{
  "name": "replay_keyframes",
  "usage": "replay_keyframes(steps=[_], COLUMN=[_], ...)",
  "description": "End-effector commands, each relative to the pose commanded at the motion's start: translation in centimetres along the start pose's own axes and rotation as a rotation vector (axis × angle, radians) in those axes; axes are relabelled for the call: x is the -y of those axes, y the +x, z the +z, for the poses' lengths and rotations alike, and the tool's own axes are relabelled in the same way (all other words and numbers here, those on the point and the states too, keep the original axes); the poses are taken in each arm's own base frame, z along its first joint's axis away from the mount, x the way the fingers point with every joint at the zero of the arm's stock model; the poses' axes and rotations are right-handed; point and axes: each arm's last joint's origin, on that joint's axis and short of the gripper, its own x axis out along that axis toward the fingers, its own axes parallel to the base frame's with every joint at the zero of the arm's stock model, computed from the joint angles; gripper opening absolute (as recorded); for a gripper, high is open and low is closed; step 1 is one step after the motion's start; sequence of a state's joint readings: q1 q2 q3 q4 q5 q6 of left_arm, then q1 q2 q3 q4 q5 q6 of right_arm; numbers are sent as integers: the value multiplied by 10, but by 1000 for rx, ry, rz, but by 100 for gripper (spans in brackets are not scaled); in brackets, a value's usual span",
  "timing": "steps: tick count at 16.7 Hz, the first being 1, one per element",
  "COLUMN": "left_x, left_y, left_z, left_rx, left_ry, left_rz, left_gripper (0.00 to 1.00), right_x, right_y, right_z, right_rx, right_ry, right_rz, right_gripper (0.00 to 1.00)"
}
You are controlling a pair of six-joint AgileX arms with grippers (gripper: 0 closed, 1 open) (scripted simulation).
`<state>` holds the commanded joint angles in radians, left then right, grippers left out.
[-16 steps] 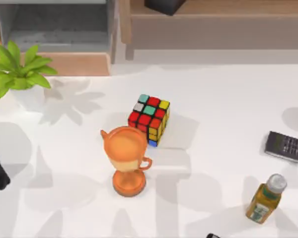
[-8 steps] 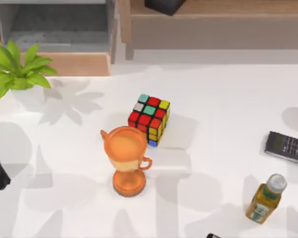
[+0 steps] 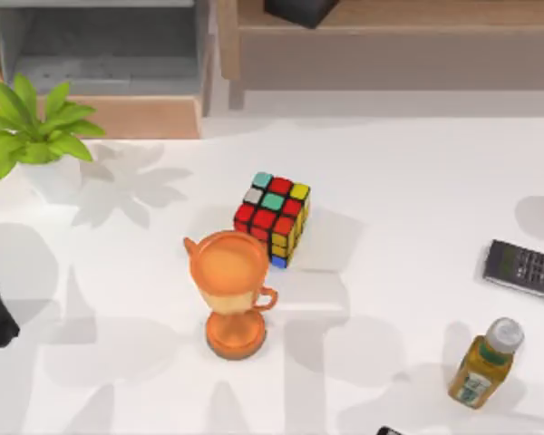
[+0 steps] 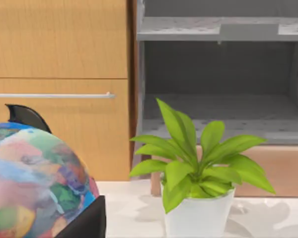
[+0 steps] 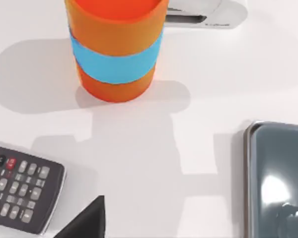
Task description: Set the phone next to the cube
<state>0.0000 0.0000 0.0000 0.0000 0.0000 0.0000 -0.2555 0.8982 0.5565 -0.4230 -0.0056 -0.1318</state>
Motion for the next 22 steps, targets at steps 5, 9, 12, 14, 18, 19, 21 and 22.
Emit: replay_keyframes(steps=[5,9,12,14,18,19,21,22], left_x=[0,0,0,0,0,0,0,0], left_y=[0,0,0,0,0,0,0,0], left_z=[0,0,0,0,0,0,0,0], left_rx=[0,0,0,0,0,0,0,0], left_ry=[0,0,0,0,0,0,0,0], left_rz=[0,0,0,0,0,0,0,0], left_gripper=[100,100,100,100,100,100,100,100], right_x=[33,61,77,83,85,85,84,83], right_y=[53,97,122,132,135,135,136,139], right_z=[30,35,31,29,28,28,27,23], right_rx=[-369,-602,-719,-762,-776,-776,-777,-783], right_ry=[38,80,107,118,122,122,120,122], right_rz=[-7,18,41,51,55,55,56,57], right_gripper=[100,100,100,100,100,100,100,100])
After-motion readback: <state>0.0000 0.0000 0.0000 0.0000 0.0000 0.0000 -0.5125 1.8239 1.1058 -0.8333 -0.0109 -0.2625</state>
